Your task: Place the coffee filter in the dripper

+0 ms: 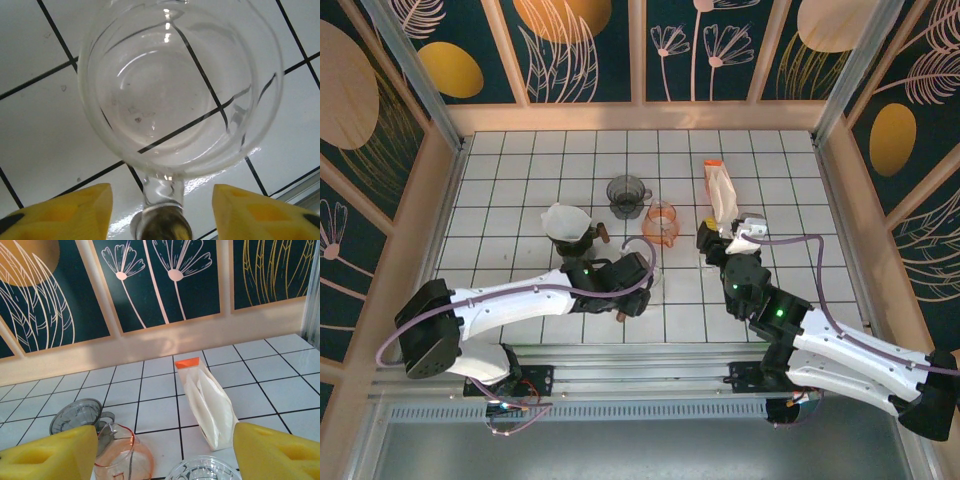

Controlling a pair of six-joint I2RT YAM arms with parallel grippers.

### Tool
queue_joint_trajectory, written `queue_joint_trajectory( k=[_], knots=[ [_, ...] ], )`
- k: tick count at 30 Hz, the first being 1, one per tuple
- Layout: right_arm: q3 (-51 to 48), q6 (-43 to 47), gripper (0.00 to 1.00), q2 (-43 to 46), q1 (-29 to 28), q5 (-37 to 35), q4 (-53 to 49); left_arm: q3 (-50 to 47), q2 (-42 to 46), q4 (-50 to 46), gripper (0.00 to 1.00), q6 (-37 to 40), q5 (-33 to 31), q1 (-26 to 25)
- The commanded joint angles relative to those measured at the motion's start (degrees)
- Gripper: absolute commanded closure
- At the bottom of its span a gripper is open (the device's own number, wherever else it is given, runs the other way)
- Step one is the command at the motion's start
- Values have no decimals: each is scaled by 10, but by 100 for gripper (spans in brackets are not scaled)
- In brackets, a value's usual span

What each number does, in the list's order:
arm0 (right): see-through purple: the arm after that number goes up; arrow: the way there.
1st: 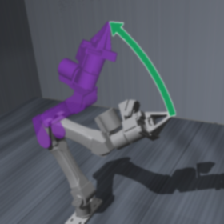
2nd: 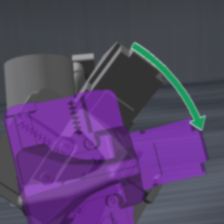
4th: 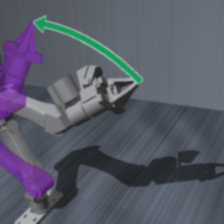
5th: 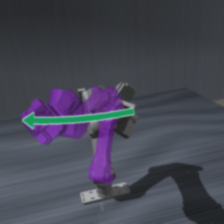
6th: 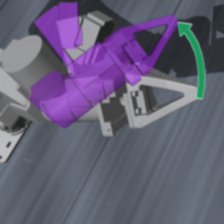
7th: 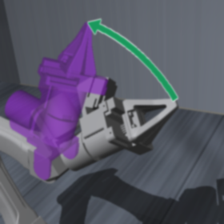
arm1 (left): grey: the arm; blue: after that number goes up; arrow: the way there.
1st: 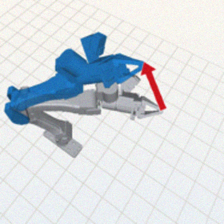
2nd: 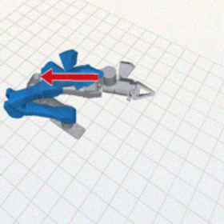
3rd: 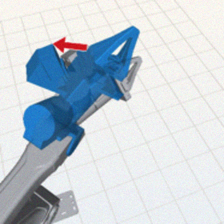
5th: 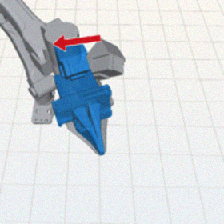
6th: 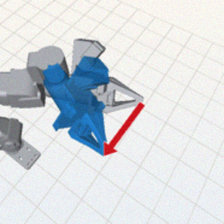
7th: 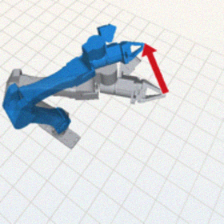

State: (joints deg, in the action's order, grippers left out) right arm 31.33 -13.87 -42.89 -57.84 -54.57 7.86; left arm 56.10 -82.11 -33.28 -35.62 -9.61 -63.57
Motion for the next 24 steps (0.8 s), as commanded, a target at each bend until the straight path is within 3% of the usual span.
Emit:
queue_joint_trajectory(
  k=[1, 5, 6, 8, 11, 13, 17, 20, 24],
  knots=[
    [-7, -9, 27, 1, 3, -12, 7, 27, 24, -9, 32, 2, -28, -4],
    [-4, -13, 26, -12, 3, 0, 5, 48, 34, -15, 18, 2, -36, -4],
    [-3, -14, 25, -16, 4, 10, 3, 56, 39, -16, 2, 1, -40, -4],
    [3, -24, 23, -28, 20, 53, -9, 76, 49, -17, 1, 0, -47, -4],
    [26, -56, 22, -64, 86, 191, -40, 116, 72, -24, 1, 0, -81, -4],
    [46, -65, 22, -105, 143, 304, -41, 142, 90, -28, 1, 4, -120, -4],
    [117, -44, 22, -213, 194, 445, -50, 160, 122, -47, 1, 9, -209, -3],
    [193, -23, 23, -311, 205, 505, -82, 139, 156, -54, 1, 0, -272, -4],
    [283, 1, 25, -420, 209, 528, -110, 93, 214, -46, 1, -24, -311, -4]
  ],
)
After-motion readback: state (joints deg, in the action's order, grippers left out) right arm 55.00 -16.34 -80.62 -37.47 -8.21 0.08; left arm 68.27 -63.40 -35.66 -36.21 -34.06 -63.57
